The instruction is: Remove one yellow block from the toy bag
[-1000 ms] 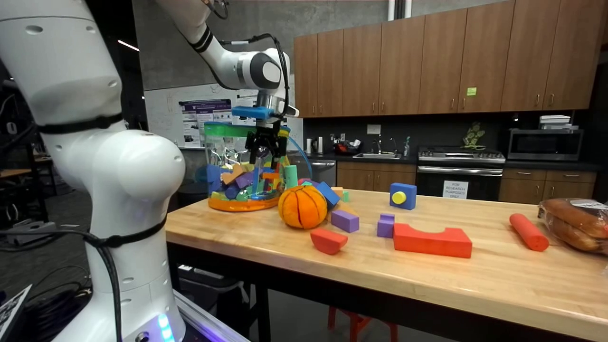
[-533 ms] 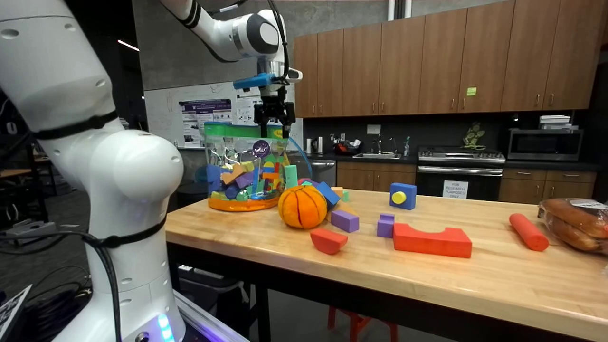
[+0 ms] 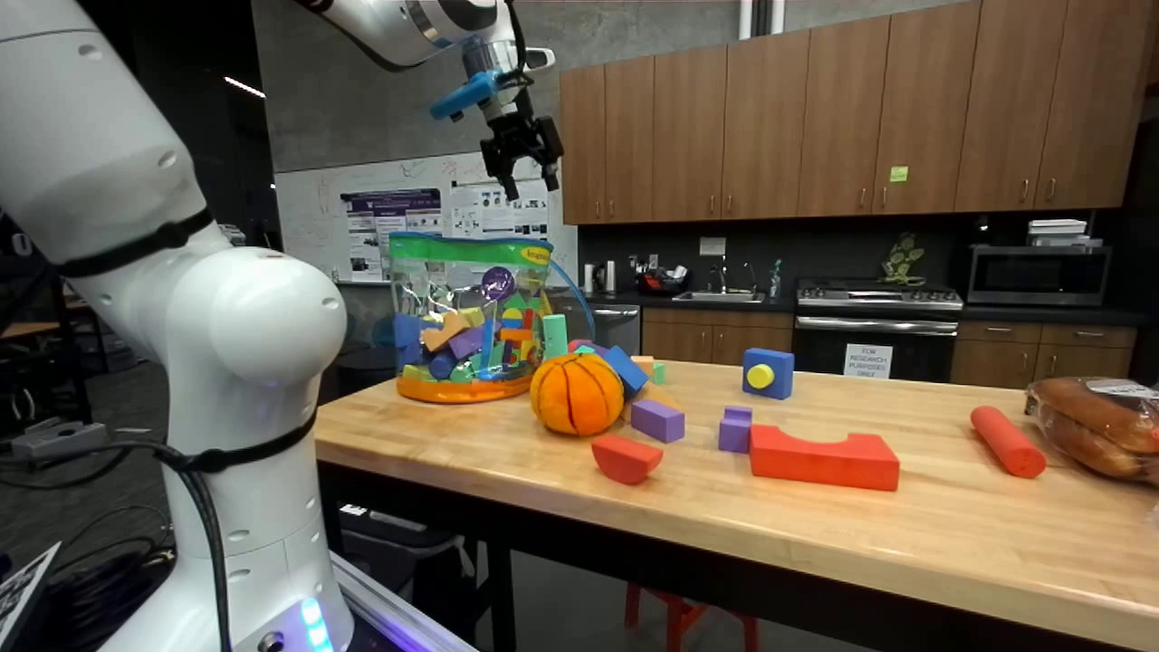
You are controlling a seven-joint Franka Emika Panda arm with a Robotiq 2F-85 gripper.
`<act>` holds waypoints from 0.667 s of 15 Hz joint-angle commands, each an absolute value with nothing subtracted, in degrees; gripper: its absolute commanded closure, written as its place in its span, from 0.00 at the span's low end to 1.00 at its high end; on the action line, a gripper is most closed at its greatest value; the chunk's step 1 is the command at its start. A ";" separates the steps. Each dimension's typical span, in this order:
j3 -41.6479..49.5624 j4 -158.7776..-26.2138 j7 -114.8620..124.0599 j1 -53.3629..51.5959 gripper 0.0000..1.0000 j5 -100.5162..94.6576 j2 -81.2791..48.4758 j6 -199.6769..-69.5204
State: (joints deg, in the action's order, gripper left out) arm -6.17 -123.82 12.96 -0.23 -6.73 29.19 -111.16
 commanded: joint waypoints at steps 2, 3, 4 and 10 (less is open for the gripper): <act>-11.82 -119.54 16.16 -0.51 0.00 -12.46 26.55 -115.18; -13.07 -118.82 16.36 -0.87 0.00 -13.47 25.64 -116.40; -14.35 -118.00 16.68 -1.25 0.00 -14.36 24.44 -117.41; -19.22 -113.78 15.66 -4.81 0.00 -17.16 14.20 -120.45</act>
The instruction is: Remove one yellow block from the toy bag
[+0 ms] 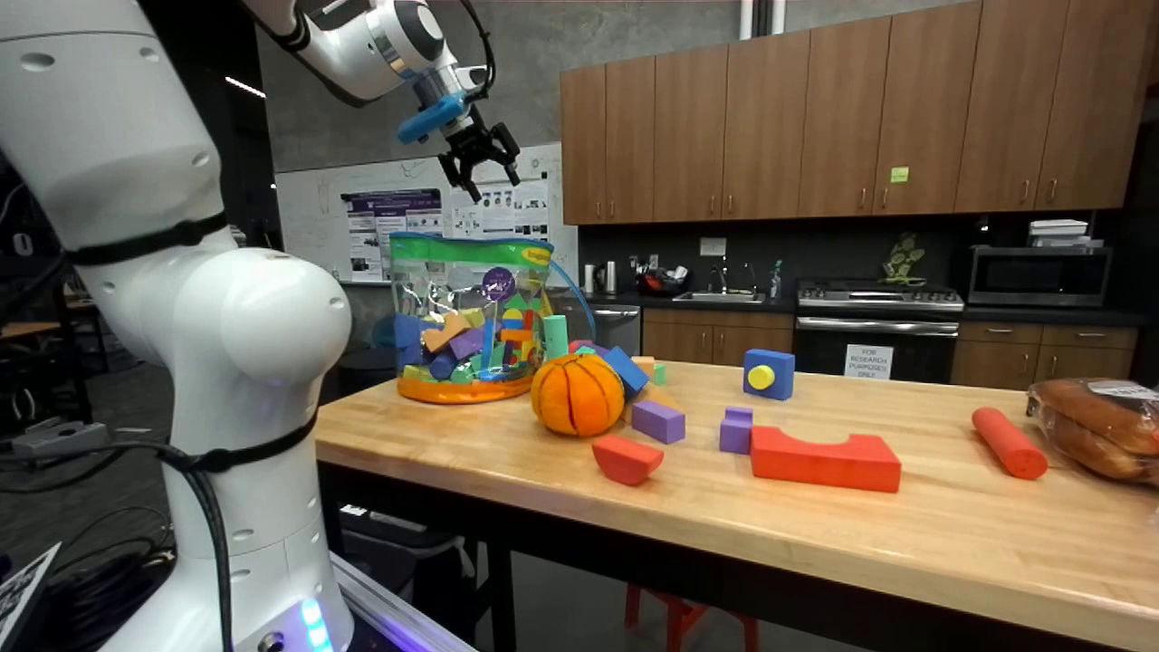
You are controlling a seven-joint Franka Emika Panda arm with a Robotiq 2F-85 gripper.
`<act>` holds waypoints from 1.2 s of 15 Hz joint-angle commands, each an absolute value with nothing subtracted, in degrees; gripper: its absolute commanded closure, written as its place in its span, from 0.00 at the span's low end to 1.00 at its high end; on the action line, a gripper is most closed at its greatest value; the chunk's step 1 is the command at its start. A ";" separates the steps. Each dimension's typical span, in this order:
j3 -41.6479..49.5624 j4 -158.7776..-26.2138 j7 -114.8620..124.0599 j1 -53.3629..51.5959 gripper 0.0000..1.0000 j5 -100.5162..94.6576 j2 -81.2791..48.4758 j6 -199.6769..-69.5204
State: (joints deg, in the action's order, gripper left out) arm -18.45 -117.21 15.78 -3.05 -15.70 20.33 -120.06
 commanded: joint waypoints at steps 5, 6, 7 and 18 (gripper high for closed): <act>-17.51 -113.74 13.17 -7.71 0.00 -13.44 6.82 -116.73; -16.82 -113.95 12.45 -8.00 0.00 -12.10 5.68 -115.28; -16.16 -114.08 11.84 -8.11 0.00 -10.79 4.68 -114.12; -10.50 -116.53 8.95 -7.59 0.00 2.50 3.17 -111.34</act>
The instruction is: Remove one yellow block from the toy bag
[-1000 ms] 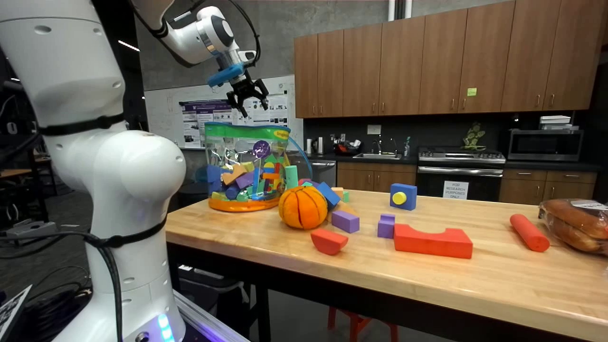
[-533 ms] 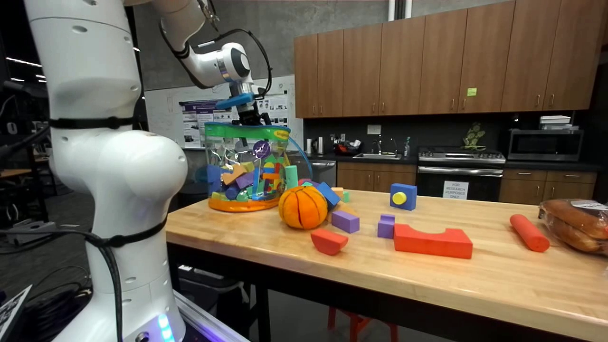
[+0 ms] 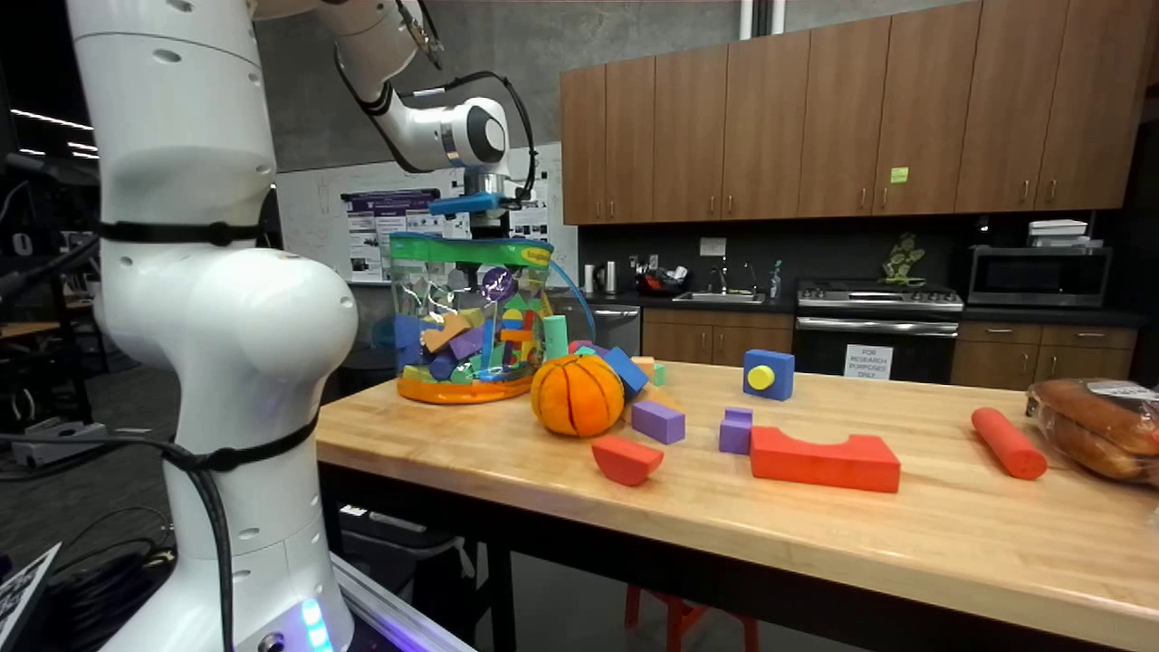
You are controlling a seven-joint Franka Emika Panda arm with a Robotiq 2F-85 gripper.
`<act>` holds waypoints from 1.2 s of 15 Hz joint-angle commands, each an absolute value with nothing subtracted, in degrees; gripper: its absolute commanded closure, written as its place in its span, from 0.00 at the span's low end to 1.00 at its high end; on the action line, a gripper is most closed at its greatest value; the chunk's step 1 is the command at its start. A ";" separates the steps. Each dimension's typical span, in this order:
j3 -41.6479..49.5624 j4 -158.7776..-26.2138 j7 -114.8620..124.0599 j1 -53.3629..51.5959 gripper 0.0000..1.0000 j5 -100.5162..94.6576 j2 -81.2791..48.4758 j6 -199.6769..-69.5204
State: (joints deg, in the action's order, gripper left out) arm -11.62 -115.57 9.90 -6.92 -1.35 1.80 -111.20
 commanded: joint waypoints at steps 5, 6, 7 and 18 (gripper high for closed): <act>-10.99 -115.01 11.95 -8.36 0.00 6.93 1.80 -110.08; -11.11 -114.78 13.39 -8.56 0.00 7.42 1.67 -109.72; -11.26 -114.38 15.55 -8.83 0.00 7.98 1.42 -109.26; -11.52 -118.95 27.25 -10.37 0.00 14.10 0.17 -113.65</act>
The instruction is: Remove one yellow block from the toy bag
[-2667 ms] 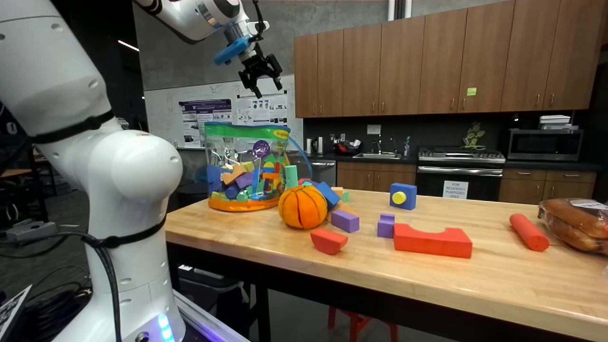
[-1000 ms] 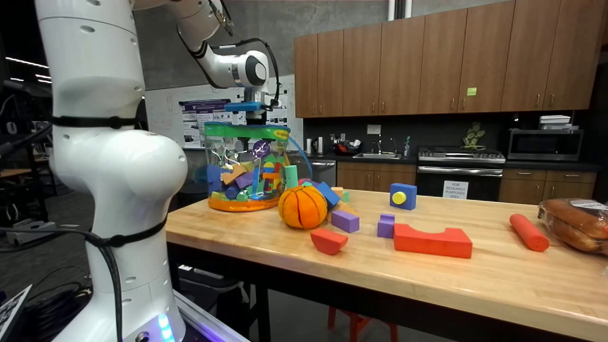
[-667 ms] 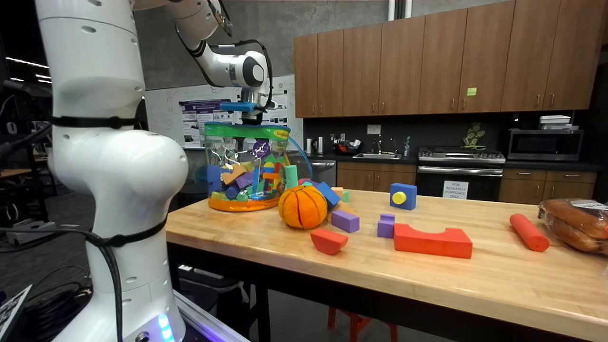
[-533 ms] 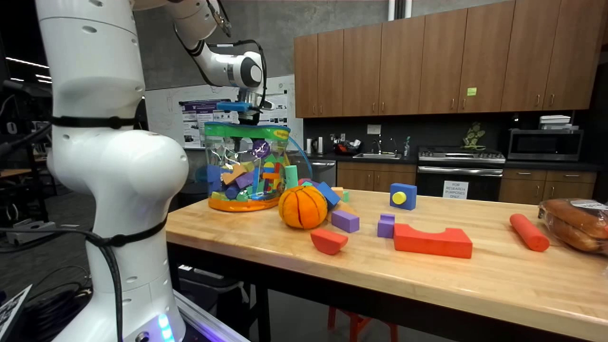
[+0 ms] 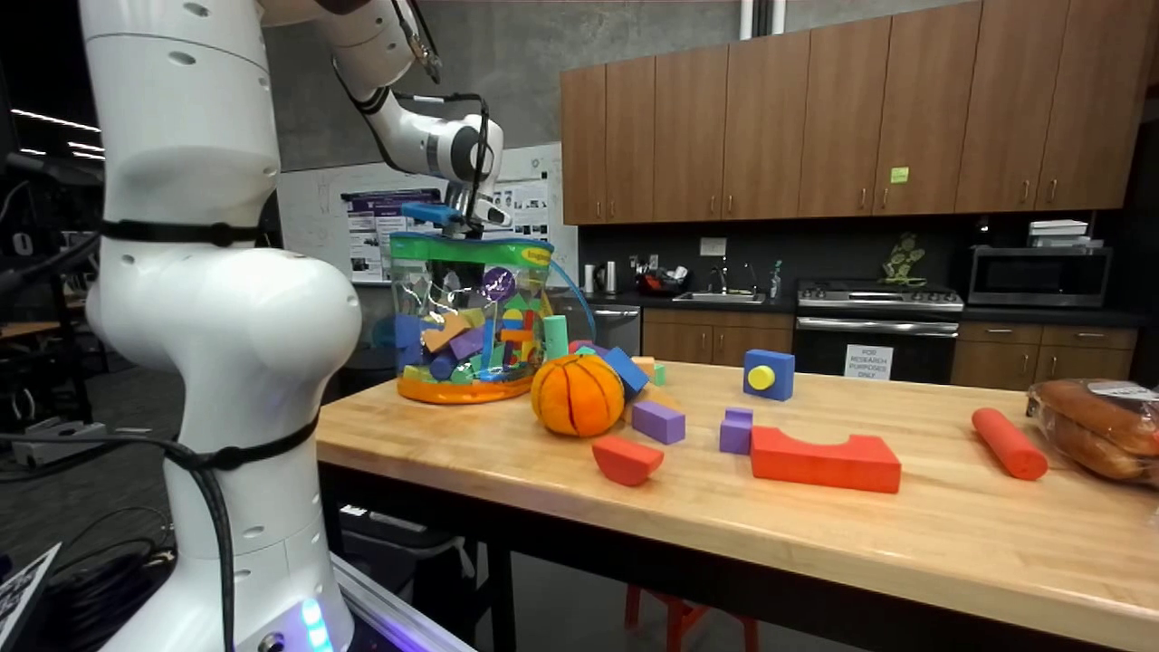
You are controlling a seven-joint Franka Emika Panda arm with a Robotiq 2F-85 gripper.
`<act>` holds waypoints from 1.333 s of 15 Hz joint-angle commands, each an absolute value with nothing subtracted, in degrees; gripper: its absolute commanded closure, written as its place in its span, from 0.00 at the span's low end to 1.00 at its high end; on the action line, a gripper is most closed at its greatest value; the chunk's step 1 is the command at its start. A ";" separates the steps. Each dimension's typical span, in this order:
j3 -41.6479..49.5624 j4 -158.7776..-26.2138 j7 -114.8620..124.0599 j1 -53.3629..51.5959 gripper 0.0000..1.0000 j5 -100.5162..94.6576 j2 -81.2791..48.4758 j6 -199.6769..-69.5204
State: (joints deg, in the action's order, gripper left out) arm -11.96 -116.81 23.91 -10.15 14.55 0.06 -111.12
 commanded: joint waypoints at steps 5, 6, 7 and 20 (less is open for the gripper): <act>-10.86 -124.15 37.71 -9.76 0.00 5.85 4.88 -120.19; -10.83 -124.96 40.16 -9.52 0.00 3.64 5.95 -121.08; -10.88 -125.86 42.51 -9.20 0.00 1.29 7.11 -121.56; -12.66 -127.97 46.10 -9.62 0.00 -3.25 7.55 -122.81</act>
State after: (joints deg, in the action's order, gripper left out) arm -12.08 -128.51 49.18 -8.89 -5.26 8.99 -121.17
